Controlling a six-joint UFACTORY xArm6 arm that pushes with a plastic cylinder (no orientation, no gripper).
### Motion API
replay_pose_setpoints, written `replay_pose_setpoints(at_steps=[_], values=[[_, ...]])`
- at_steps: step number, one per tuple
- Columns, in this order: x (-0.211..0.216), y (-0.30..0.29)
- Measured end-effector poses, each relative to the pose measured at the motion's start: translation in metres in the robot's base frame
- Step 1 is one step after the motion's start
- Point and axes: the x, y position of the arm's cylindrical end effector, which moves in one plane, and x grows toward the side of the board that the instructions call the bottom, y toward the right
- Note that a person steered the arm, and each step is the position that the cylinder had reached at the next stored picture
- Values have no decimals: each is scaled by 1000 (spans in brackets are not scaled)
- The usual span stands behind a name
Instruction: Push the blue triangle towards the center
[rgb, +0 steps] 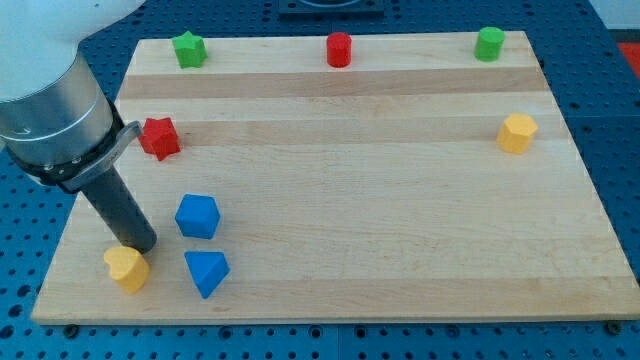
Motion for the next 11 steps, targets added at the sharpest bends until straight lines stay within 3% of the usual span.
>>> replay_pose_setpoints(at_steps=[3, 5, 6, 7, 11], values=[[-14, -21], [-5, -96], [7, -97], [61, -96], [72, -19]])
